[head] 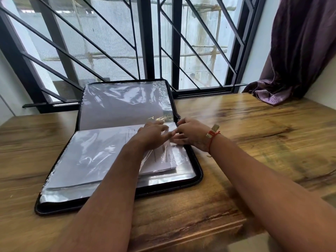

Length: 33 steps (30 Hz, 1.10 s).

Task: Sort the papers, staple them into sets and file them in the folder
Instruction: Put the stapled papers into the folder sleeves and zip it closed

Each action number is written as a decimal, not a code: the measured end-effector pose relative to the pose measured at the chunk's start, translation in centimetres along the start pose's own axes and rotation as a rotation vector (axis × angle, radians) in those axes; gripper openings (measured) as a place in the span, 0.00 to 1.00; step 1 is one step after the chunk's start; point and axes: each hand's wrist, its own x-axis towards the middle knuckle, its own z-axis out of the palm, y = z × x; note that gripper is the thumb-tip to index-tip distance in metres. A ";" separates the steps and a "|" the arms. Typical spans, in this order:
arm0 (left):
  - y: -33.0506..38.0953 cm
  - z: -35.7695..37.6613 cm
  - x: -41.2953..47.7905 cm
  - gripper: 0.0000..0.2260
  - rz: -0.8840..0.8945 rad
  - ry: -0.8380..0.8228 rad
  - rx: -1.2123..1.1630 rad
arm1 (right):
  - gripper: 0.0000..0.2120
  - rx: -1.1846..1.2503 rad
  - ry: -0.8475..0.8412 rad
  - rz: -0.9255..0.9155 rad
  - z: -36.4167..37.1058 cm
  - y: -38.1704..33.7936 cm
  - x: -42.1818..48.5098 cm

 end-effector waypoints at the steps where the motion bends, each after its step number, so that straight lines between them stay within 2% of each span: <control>1: -0.1 0.0 0.0 0.21 0.000 0.000 -0.032 | 0.13 0.001 0.023 -0.001 -0.1 0.1 0.0; 4: -0.4 -0.3 0.0 0.18 0.029 0.018 -0.130 | 0.06 0.024 0.084 0.036 -0.3 0.2 0.2; 6: -0.7 -0.5 -0.1 0.14 0.052 0.013 -0.141 | 0.09 0.035 0.079 0.056 -0.2 -0.1 0.3; 8: -1.0 -0.8 -0.4 0.13 0.064 0.004 -0.128 | 0.12 -0.098 0.069 0.044 -0.2 -0.2 0.7; 11: -1.6 -1.0 -0.4 0.16 0.060 0.027 -0.150 | 0.10 -0.405 0.111 0.030 -0.3 -0.2 0.7; 16: -1.9 -0.8 -0.3 0.16 0.044 0.052 -0.192 | 0.10 -0.526 0.062 0.041 0.5 0.0 0.4; 18: -1.8 -0.9 -0.3 0.16 0.053 0.048 -0.185 | 0.16 -0.592 0.088 0.009 0.9 0.1 0.1; 24: -1.9 -1.0 -0.3 0.17 0.071 0.051 -0.187 | 0.11 -0.460 -0.005 0.042 0.8 -0.1 -1.2; 28: -1.9 -0.8 -0.2 0.17 0.063 0.051 -0.187 | 0.13 -0.520 -0.006 0.051 0.5 0.3 -0.6; 31: -1.8 -0.8 -0.2 0.17 0.060 0.067 -0.208 | 0.17 -0.659 0.043 0.006 0.0 0.5 -0.4; 33: -1.9 -0.9 -0.2 0.17 0.054 0.063 -0.217 | 0.16 -0.705 0.078 -0.025 -0.4 0.4 -0.6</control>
